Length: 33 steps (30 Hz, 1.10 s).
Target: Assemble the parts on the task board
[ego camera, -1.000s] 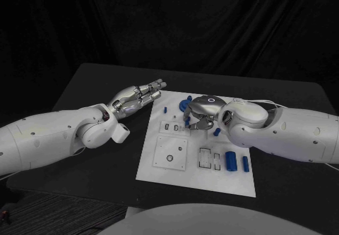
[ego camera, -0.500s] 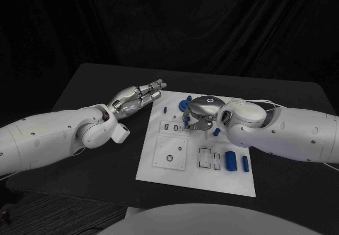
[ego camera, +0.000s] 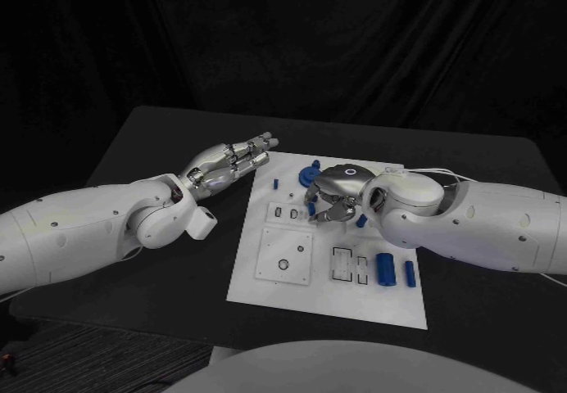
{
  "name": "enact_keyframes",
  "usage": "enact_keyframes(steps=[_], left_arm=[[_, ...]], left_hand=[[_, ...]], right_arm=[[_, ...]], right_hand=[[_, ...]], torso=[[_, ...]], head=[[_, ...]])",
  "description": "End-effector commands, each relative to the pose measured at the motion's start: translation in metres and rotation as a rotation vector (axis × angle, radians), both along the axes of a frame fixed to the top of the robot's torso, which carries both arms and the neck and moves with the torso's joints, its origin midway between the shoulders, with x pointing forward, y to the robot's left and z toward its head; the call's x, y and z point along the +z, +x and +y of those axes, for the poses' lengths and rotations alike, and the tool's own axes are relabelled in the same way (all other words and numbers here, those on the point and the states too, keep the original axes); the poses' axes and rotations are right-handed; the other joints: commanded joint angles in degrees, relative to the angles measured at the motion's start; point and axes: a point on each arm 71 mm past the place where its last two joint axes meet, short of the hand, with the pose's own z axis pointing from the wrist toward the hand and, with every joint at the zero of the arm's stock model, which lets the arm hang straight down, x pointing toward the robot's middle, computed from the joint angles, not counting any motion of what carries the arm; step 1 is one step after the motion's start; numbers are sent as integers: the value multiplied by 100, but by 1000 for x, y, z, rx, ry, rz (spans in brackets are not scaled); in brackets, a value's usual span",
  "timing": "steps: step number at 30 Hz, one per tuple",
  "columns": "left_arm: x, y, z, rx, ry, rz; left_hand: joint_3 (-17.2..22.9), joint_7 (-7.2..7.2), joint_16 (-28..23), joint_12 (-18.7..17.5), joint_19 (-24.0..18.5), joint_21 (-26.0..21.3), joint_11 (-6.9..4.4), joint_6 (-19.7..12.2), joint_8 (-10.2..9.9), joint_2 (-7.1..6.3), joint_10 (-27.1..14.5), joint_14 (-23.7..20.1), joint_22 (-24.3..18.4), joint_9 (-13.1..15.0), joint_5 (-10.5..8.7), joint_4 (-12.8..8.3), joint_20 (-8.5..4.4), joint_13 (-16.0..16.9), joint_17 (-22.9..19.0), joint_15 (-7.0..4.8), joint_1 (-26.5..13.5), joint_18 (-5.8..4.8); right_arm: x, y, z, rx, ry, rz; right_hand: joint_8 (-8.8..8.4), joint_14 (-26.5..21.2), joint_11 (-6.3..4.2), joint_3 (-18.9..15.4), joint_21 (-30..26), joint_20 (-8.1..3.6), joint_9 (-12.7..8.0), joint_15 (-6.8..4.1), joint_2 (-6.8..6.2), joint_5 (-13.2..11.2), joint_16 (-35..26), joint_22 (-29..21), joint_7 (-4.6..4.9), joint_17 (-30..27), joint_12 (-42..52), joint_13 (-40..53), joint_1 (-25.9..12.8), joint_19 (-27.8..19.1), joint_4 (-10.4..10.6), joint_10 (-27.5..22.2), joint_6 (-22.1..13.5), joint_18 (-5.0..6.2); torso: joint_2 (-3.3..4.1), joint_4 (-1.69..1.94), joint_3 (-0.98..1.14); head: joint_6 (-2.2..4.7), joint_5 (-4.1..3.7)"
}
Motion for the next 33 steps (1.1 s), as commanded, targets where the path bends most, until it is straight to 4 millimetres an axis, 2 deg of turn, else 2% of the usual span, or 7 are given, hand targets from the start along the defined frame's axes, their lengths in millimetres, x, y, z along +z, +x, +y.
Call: enact_keyframes(steps=[1, 12, 22, 25, 26, 30, 33], left_arm=[[2, -1, -2, -13, -22, -13], [1, -1, -1, -12, -19, -10], [3, -4, 4, 32, -9, -28], [6, -3, 8, 101, 4, -69], [7, -3, 10, 127, 9, -85], [15, -2, 16, 207, 24, -141], [22, -1, 18, 252, 34, -174]], left_hand=[[37, -1, -21, -38, 16, -17, 30, 33, 39, 0, 7, -2, -5, 5, 18, 8, 40, -5, -7, 29, 41, 109], [39, 1, -21, -38, 15, -18, 31, 29, 39, 0, 7, -2, -6, 5, 19, 7, 41, -5, -7, 30, 41, 109], [37, 20, -21, -38, 28, -8, 54, 75, 47, -110, 7, -2, 3, 9, 13, -58, 74, -5, -7, 41, 65, 108], [-213, 204, 97, -5, 616, 377, 219, 419, 120, -717, 96, 192, 240, 43, 283, -361, 505, 26, 78, 487, -40, 79], [-226, 233, 224, 38, 882, 535, 289, 490, 129, -812, 237, 464, 317, 48, 478, -470, 501, 65, 164, 534, -30, 76], [-198, 298, 426, 229, 1570, 875, 505, 645, 136, -864, 1140, 1180, 456, 51, 559, -609, 501, 323, 386, 639, -91, -84], [-62, 335, 1111, 391, 2251, 1135, 651, 783, 133, -775, 2289, 2134, 533, 62, 113, -437, 477, 862, 591, 816, -49, -142]], right_arm=[[-3, -1, -1, -8, -17, 8], [0, -1, -6, -13, 18, -18], [37, -9, -23, -14, 207, -177], [57, -10, -33, -21, 265, -216], [65, -10, -38, -28, 288, -225], [92, -9, -61, -66, 351, -257], [105, -8, -78, -101, 366, -266]], right_hand=[[-18, 556, -12, -69, 30, 11, -52, -2, -26, -114, 27, 1312, -8, 1306, 15, 1498, -57, 347, 16, 606, -151, 61], [-19, 550, -73, -178, 24, -30, -407, -51, -158, -361, 16, 1308, -88, 1285, 15, 1498, -33, 344, 266, 606, -1014, 64], [32, 539, -98, -221, 26, -56, -499, -77, -238, -415, -17, 1308, -109, 1235, 15, 1498, -152, 344, 636, 606, -928, 63], [14, 540, -103, -214, 32, -60, -537, -79, -235, -415, -14, 1310, -115, 1239, 15, 1498, -179, 346, 758, 606, -958, 62], [12, 540, -103, -204, 28, -60, -544, -80, -218, -411, -13, 1309, -114, 1240, 15, 1498, -172, 344, 770, 606, -964, 63], [15, 543, -102, -196, 47, -61, -552, -80, -193, -407, -5, 1315, -112, 1252, 15, 1498, -182, 353, 796, 606, -962, 58], [42, 546, -100, -183, 53, -60, -566, -78, -98, -406, 5, 1317, -110, 1266, 15, 1498, -236, 355, 826, 606, -904, 56]], torso=[[-2, -1, 2], [-3, -4, 3], [-15, 12, 17], [-22, -6, 11], [-24, -10, 5], [-52, -17, 6], [-100, -51, 14]], head=[[-1, -2], [-1, 6], [-1, 35], [-1, 70], [-1, 73], [-1, 63], [-1, 83]])
